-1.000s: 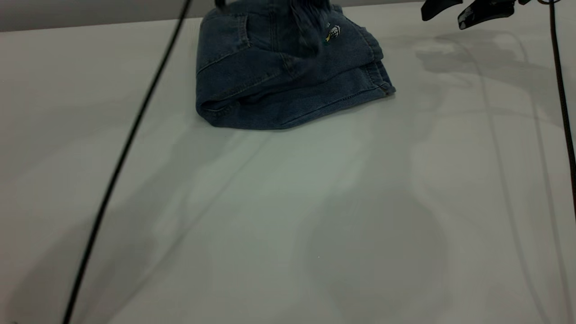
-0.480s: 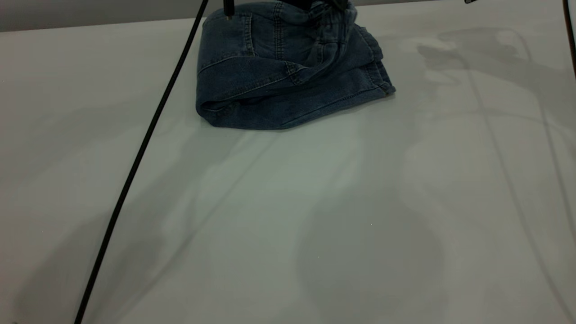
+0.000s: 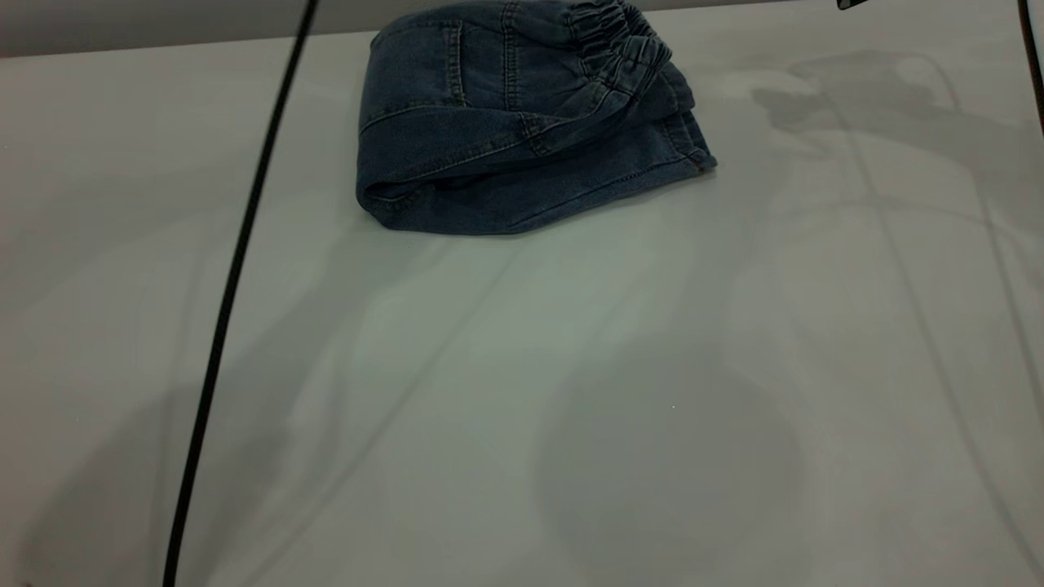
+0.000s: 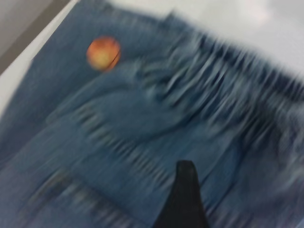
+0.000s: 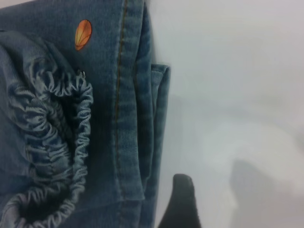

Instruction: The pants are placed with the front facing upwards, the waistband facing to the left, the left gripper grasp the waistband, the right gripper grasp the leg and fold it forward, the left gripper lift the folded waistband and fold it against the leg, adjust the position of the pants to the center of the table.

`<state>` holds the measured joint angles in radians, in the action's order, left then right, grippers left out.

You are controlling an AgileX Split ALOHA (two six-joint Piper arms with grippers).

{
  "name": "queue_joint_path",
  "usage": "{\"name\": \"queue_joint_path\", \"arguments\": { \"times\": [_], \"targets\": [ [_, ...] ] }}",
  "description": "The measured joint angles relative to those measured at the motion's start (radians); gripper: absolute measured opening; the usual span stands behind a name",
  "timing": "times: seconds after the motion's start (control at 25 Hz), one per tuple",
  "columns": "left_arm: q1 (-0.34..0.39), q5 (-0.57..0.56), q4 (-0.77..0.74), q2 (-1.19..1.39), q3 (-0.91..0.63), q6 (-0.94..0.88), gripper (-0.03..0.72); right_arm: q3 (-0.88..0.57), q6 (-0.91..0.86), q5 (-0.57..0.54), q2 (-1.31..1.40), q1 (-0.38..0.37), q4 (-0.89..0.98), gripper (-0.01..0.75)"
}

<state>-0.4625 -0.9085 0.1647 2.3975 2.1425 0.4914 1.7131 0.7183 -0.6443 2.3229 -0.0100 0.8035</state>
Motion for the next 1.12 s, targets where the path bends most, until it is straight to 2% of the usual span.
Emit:
{"name": "queue_joint_path", "arguments": {
  "times": [0.16,0.32,0.88,1.12],
  "targets": [
    [0.001,-0.096,-0.200,0.013,0.006,0.000,0.564,0.000,0.002,-0.013,0.000,0.000,0.000,0.514],
    [0.001,-0.067,-0.279,0.047,0.005,-0.001,0.564,0.000,0.002,-0.016,0.000,0.000,0.000,0.514],
    [0.001,0.101,-0.216,0.212,0.005,-0.002,0.564,0.000,0.007,-0.022,0.000,0.000,0.003,0.514],
    [-0.020,0.060,-0.213,0.223,0.006,0.056,0.564,0.000,0.011,-0.006,0.000,0.000,0.002,0.514]
  ]
}}
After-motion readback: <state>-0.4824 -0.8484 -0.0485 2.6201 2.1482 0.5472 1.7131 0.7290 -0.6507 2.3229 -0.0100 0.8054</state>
